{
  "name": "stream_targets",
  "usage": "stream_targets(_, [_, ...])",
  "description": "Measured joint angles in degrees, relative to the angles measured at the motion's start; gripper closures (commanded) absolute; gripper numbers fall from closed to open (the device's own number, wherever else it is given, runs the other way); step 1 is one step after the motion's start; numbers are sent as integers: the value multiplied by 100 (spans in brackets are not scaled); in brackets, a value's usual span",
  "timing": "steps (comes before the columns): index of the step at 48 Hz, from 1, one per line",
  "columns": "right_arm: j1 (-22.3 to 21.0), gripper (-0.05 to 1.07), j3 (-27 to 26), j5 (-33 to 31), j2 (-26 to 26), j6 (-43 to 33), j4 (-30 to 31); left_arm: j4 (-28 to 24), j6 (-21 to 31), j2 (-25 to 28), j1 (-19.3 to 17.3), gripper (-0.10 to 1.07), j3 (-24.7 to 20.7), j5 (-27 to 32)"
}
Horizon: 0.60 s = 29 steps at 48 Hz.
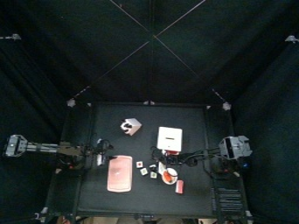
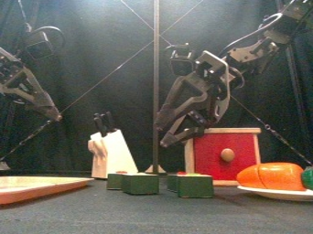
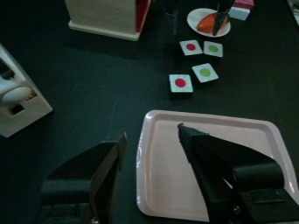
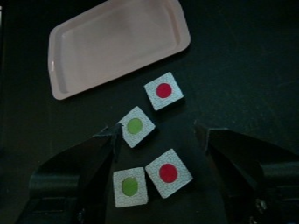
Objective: Put sushi piece right of plate
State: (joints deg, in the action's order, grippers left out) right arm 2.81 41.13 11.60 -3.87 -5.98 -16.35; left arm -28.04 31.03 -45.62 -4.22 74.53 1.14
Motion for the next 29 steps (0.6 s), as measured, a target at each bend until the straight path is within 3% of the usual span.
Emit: stream_targets(29, [18,6,-97,0,0,-9,-202,0,-9,0,0,11,0,-9])
